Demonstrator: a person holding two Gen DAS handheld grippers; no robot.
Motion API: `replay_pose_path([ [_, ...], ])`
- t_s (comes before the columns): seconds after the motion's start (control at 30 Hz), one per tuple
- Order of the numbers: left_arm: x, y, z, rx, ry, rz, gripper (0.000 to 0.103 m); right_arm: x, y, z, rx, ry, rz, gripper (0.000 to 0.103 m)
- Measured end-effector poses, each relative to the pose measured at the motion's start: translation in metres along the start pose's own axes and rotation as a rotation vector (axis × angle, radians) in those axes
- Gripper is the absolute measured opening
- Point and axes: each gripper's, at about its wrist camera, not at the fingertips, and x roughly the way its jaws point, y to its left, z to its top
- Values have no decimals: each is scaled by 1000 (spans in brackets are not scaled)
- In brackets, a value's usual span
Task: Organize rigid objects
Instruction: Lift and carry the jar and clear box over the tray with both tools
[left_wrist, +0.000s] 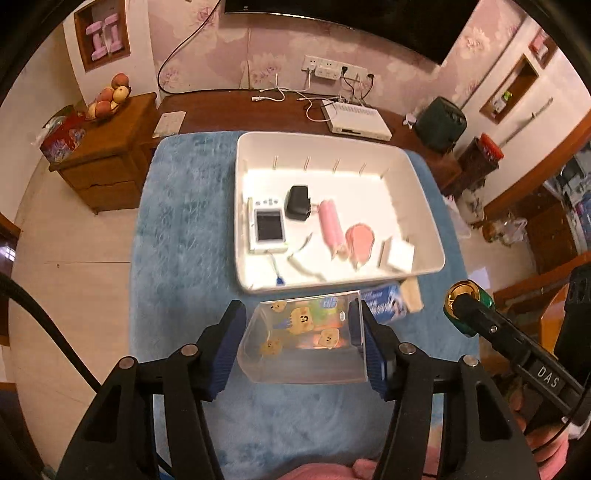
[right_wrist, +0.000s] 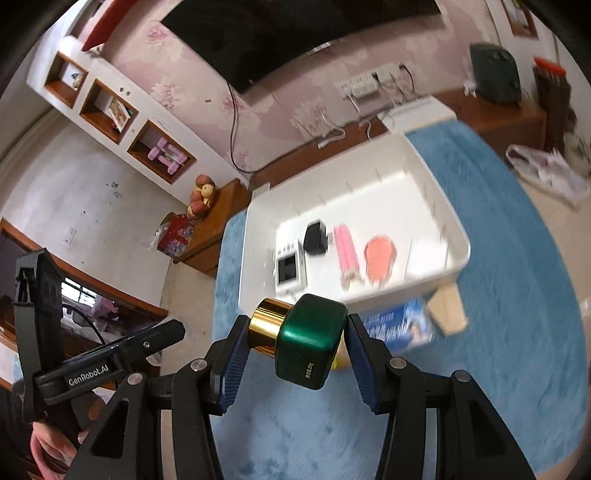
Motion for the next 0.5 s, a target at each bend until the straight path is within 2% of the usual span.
replay_pose_path([
  [0.2,18,-4,22,-25,-25,-7,62,10,-5,23,-83,-53,-5,51],
  [0.23,22,-5,26,-29,-27,-16,62,13,-7,27,-93,-58,-6,45],
  [0.37,33,-10,36,-28,-55,-29,62,29,-16,37,-101,-39,-16,44],
  [0.5,43,-12,44,-45,-77,-40,62,47,-31,44,-54,-10,-5,44],
])
